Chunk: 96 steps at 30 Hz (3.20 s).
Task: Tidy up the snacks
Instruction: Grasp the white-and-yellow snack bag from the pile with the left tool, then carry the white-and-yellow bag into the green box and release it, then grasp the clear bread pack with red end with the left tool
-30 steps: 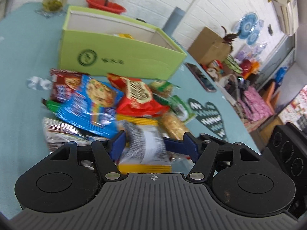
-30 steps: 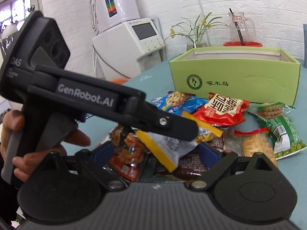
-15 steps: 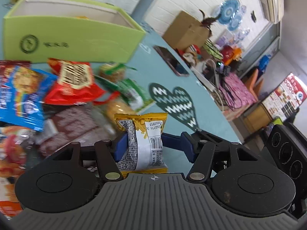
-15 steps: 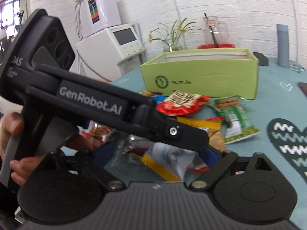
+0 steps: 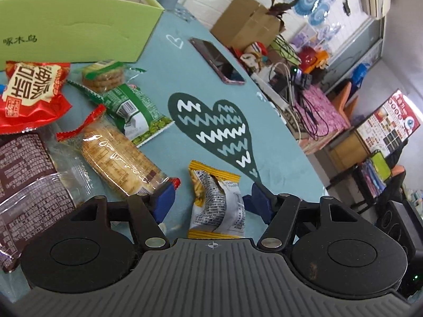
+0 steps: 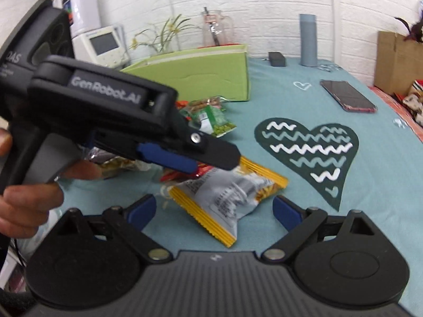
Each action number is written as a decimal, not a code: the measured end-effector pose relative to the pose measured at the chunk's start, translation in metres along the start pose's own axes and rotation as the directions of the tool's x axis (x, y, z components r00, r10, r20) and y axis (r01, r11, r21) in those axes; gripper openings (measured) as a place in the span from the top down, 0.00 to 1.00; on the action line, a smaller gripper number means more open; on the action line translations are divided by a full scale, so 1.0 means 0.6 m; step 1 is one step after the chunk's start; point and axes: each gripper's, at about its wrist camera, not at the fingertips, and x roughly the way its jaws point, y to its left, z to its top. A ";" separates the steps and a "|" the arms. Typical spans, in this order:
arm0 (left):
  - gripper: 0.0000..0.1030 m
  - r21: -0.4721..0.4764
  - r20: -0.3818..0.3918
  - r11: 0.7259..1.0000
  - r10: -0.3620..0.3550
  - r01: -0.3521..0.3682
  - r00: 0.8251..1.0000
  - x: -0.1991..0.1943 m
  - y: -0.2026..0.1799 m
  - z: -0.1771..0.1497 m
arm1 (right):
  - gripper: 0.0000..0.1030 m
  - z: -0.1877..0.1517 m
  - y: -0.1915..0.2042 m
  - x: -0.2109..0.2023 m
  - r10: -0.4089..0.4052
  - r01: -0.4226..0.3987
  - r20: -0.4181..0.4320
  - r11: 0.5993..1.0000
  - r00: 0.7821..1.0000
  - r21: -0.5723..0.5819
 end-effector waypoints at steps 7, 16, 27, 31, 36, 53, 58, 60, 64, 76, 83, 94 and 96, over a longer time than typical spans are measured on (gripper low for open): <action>0.56 0.091 -0.057 0.996 -0.009 0.014 0.998 0.031 -0.031 -0.004 | 0.10 -0.006 0.002 -0.006 -0.054 0.053 0.028 0.998 0.998 0.023; 0.75 0.029 0.003 0.999 -0.029 0.029 1.000 -0.002 -0.013 0.021 | 0.51 0.038 0.019 -0.011 -0.047 0.052 0.074 0.996 0.996 -0.072; 0.73 -0.011 0.267 0.991 0.134 -0.136 0.954 -0.116 0.077 0.212 | 0.44 0.249 0.113 0.119 0.110 -0.045 0.178 0.941 0.978 -0.336; 0.73 -0.061 0.295 0.974 0.227 -0.219 0.928 -0.117 0.148 0.280 | 0.39 0.319 0.146 0.215 0.164 -0.112 0.129 0.935 0.978 -0.336; 0.72 -0.161 0.252 0.949 0.305 -0.271 0.918 -0.087 0.255 0.323 | 0.38 0.355 0.176 0.335 0.209 -0.192 0.018 0.926 0.978 -0.325; 0.36 -0.132 0.481 0.976 0.218 -0.176 0.849 -0.223 0.173 0.249 | 0.11 0.335 0.126 0.215 0.211 -0.138 0.154 0.913 0.965 -0.384; 0.36 -0.086 0.425 0.990 0.138 -0.112 0.895 -0.200 0.114 0.174 | 0.10 0.272 0.068 0.156 0.109 -0.062 0.101 0.920 0.989 -0.387; 0.36 -0.091 0.368 0.993 0.105 -0.076 0.924 -0.171 0.100 0.139 | 0.10 0.234 0.046 0.131 0.073 -0.042 0.075 0.937 0.995 -0.348; 0.37 -0.137 0.254 0.990 0.071 -0.037 0.965 -0.114 0.089 0.076 | 0.10 0.151 0.041 0.095 0.068 -0.057 0.033 0.964 0.997 -0.258; 0.50 -0.180 0.113 0.977 0.137 -0.115 0.984 -0.041 0.097 0.035 | 0.19 0.084 0.063 0.119 0.150 -0.156 -0.050 0.974 0.987 -0.162; 0.50 -0.062 0.082 0.993 0.104 -0.099 0.991 -0.020 0.061 0.022 | 0.15 0.059 0.060 0.094 0.107 -0.113 -0.050 0.984 0.993 -0.135; 0.29 -0.075 0.100 0.985 0.161 -0.154 0.982 -0.033 0.068 0.019 | 0.01 0.061 0.056 0.107 0.032 -0.037 -0.050 0.994 0.998 -0.101; 0.24 -0.060 0.100 0.985 0.167 -0.162 0.981 -0.031 0.064 0.017 | 0.01 0.060 0.057 0.108 0.024 -0.030 -0.050 0.994 0.998 -0.106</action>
